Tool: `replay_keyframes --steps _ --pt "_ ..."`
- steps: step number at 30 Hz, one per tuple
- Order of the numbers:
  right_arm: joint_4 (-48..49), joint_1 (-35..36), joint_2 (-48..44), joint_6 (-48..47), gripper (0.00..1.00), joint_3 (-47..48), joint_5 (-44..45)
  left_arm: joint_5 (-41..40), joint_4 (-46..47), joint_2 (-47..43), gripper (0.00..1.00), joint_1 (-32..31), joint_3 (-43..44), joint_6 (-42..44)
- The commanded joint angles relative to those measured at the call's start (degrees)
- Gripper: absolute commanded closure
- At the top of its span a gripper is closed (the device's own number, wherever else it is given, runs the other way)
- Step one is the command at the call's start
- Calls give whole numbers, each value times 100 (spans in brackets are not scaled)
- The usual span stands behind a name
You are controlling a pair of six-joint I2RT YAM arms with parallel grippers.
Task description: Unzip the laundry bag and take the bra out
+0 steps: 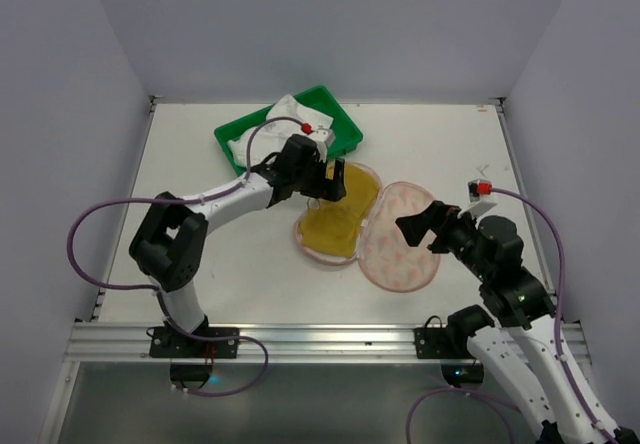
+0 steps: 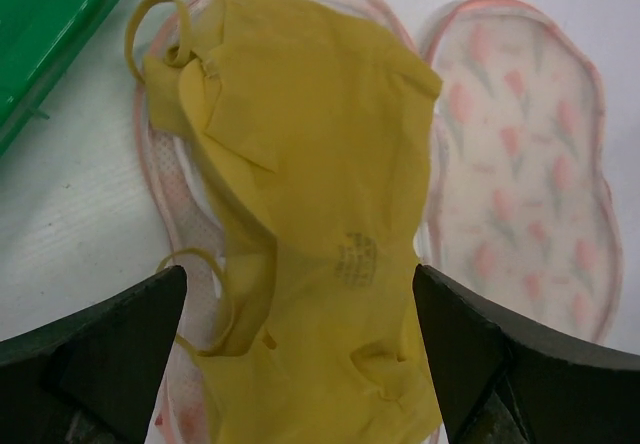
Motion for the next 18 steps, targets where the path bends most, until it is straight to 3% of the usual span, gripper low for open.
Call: replay_keyframes --steps 1,8,14,17,18 --pt "23 -7 -184 131 1 -134 -179 -206 367 367 3 -7 271 -176" --pt "-144 -7 -465 280 1 -319 -206 -100 438 1045 18 -227 588 -439" --pt "-310 -16 -711 359 1 -424 -153 -232 455 1159 41 -411 430 -536" --pt "-346 -7 -782 386 1 -468 -144 -285 455 1221 60 -447 368 -615" --pt "-363 -7 -808 395 1 -477 -144 -303 464 1195 77 -447 359 -624"
